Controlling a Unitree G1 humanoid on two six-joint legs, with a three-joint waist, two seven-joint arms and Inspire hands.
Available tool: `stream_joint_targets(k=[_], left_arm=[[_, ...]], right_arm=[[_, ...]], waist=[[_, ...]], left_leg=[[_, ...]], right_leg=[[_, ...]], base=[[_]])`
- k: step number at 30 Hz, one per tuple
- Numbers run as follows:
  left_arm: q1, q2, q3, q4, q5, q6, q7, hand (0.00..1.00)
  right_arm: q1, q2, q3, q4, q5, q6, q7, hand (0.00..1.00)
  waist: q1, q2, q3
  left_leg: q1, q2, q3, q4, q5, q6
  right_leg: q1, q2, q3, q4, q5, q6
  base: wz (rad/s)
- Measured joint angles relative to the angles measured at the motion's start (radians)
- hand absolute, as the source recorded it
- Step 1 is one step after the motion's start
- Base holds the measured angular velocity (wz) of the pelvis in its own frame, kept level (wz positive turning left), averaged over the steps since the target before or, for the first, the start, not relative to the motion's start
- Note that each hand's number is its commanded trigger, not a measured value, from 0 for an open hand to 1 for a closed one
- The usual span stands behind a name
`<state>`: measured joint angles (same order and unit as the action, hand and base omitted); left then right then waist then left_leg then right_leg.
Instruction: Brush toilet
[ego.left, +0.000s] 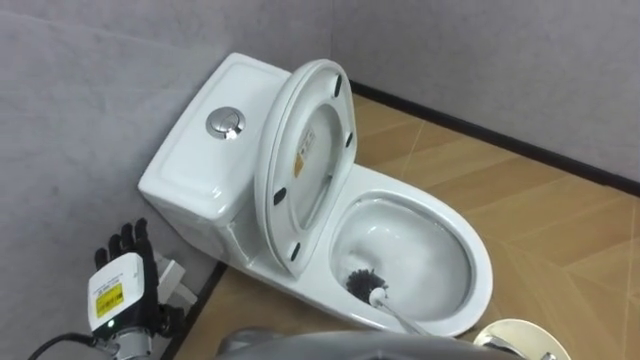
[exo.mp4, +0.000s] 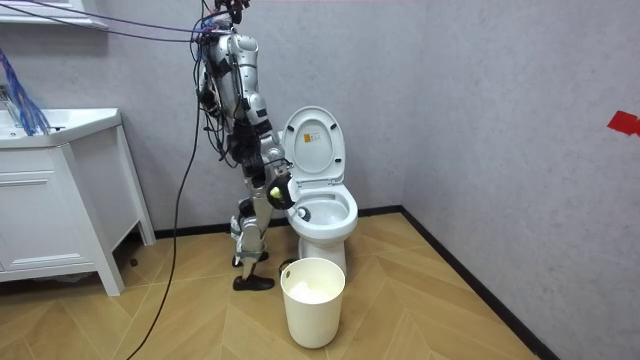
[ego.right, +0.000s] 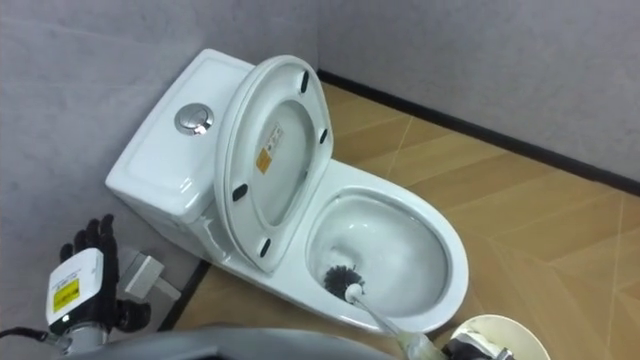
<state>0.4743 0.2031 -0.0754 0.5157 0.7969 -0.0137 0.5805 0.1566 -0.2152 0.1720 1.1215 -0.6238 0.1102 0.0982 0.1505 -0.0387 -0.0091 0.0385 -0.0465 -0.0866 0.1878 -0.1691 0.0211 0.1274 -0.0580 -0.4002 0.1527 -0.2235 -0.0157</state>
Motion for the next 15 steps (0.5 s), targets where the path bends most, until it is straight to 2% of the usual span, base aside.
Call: stream_joint_targets(k=[4, 8, 11, 15], left_arm=[[0.006, -0.001, 0.002, 0.02, -0.004, 0.001, -0.006, 0.0], [0.009, -0.014, 0.009, 0.073, -0.064, 0.0, -0.016, 0.0], [0.003, -0.034, 0.034, 0.154, -0.128, 0.01, -0.071, 0.0], [0.003, -0.037, 0.037, 0.221, -0.221, 0.036, -0.152, 0.0]], right_arm=[[-0.001, 0.0, 0.0, 0.001, 0.0, 0.0, -0.001, 1.0], [0.0, -0.001, 0.0, 0.003, -0.001, 0.0, 0.001, 1.0], [-0.002, -0.001, 0.0, 0.009, -0.001, 0.0, 0.007, 1.0], [-0.02, -0.005, 0.001, 0.038, 0.038, 0.001, 0.013, 1.0]], waist=[[-0.001, -0.003, 0.0], [0.002, 0.003, -0.0002], [0.008, 0.004, -0.0003], [0.019, 0.003, 0.0003]], left_leg=[[-0.001, -0.002, -0.004, 0.0, 0.0, 0.0], [0.0, -0.004, -0.005, 0.0, 0.0, 0.0], [0.006, -0.005, -0.004, 0.0, 0.0, 0.0], [0.01, -0.004, -0.008, 0.0, 0.0, 0.0]], right_leg=[[0.002, -0.003, -0.01, -0.002, -0.001, 0.001], [0.011, -0.004, -0.016, -0.002, -0.002, 0.003], [0.014, -0.006, -0.017, -0.002, -0.006, 0.004], [0.019, -0.006, -0.021, -0.001, -0.007, 0.004]], base=[[0.04], [0.03], [0.0], [0.03]])
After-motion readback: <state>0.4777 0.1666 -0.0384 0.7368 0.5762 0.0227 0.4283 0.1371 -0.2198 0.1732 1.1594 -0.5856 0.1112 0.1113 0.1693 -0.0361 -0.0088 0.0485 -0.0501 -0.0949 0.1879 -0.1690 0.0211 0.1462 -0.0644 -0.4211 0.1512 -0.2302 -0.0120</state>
